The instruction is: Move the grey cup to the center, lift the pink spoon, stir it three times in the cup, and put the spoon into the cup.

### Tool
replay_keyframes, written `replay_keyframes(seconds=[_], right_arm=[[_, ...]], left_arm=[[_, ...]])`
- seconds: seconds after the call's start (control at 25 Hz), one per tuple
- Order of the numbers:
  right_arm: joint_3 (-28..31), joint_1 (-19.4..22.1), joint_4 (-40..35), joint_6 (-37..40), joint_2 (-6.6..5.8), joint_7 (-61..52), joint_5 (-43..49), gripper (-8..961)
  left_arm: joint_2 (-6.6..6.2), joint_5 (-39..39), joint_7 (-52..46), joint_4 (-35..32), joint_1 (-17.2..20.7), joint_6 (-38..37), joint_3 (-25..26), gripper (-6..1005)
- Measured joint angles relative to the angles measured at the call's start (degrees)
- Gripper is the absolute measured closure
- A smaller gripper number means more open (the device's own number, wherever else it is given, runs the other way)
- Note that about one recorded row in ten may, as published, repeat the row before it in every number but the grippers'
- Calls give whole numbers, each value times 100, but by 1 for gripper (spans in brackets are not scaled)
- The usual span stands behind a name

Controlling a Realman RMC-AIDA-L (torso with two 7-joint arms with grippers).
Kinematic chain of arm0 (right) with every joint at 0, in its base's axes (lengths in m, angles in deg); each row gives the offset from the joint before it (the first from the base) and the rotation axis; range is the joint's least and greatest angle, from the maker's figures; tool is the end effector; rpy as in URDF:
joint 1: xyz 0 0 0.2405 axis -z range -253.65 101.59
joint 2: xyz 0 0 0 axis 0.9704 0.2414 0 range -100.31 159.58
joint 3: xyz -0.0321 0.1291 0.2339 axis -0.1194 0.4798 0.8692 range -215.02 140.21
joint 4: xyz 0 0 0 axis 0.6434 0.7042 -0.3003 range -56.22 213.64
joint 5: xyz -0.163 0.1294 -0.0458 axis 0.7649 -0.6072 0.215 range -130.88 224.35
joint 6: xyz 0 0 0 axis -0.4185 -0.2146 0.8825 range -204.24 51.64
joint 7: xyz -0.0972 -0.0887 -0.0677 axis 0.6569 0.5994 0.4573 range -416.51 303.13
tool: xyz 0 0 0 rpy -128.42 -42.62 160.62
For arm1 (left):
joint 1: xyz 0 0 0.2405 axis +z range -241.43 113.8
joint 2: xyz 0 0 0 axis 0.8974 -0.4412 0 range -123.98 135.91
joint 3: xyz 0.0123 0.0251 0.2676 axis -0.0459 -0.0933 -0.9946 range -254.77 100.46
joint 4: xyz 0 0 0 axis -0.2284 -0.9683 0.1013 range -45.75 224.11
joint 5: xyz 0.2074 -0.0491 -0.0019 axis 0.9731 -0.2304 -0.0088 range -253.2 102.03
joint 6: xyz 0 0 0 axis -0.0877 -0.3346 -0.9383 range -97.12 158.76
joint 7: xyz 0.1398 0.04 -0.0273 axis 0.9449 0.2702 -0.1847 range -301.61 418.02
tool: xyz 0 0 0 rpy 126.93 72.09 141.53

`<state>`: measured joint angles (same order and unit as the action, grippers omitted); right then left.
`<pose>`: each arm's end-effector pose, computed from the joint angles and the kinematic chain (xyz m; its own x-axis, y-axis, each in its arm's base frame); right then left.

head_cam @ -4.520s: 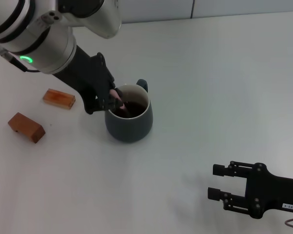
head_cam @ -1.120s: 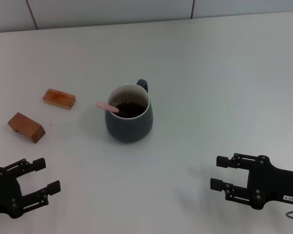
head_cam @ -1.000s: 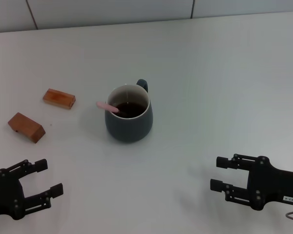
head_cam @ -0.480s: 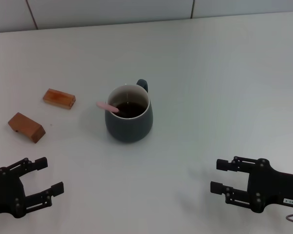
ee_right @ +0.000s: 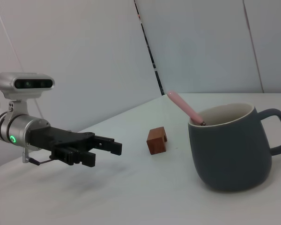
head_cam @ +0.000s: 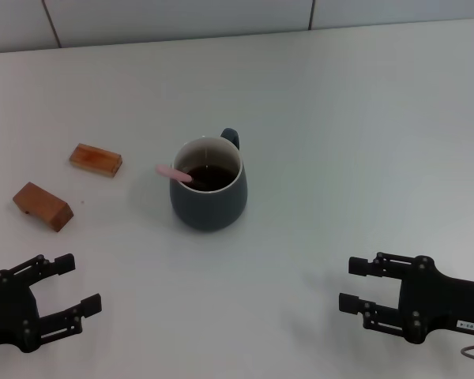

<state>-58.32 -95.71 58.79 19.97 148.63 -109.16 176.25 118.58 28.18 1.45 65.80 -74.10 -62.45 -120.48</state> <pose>0.3398 0.2261 -0.0477 0.7437 -0.3388 -0.5764 -0.4788 -0.8716 -0.1054 -0.3793 0.2090 0.0014 0.7356 0.3645 0.5709 0.5633 -0.7973 -0.2167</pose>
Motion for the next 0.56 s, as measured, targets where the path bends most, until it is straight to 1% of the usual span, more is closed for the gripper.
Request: replay_keyframes(seconds=[0.56], right_arm=[[0,-9,-2,-13,0,0,0,321]], left_arm=[[-7,24,-34,-16,0,-43,0,167]])
